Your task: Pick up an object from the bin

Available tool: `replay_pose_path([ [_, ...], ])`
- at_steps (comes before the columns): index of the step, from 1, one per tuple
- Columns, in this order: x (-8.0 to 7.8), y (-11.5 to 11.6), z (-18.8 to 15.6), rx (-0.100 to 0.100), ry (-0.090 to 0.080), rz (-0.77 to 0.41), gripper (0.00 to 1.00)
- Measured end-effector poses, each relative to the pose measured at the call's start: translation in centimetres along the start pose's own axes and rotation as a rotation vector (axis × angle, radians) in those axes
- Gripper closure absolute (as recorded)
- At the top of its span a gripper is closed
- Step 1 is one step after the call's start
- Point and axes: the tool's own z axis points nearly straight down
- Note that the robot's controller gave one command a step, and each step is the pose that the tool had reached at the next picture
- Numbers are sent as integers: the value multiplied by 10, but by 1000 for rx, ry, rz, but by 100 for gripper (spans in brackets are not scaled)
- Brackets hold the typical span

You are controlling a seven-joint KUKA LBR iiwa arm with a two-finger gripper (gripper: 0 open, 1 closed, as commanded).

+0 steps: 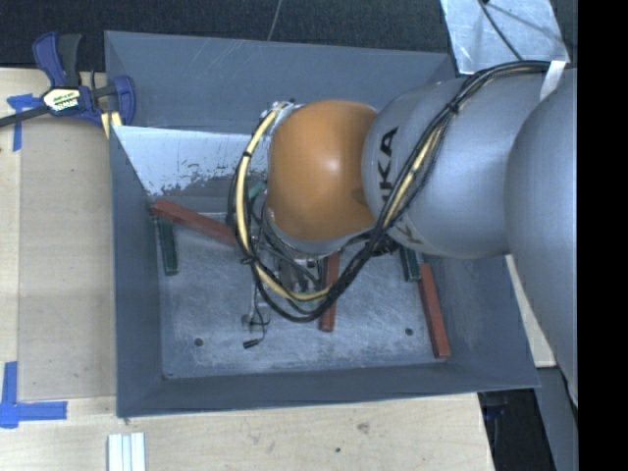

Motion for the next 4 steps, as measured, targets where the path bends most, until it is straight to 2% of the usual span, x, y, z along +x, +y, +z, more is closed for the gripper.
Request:
replay_pose_path([
  [1,0,0,0,0,0,0,0],
  [2,-23,-80,65,4,-6,-27,0],
  [3,-14,-48,103,0,3,-110,0],
  [4,-36,-99,82,-1,0,-66,0],
])
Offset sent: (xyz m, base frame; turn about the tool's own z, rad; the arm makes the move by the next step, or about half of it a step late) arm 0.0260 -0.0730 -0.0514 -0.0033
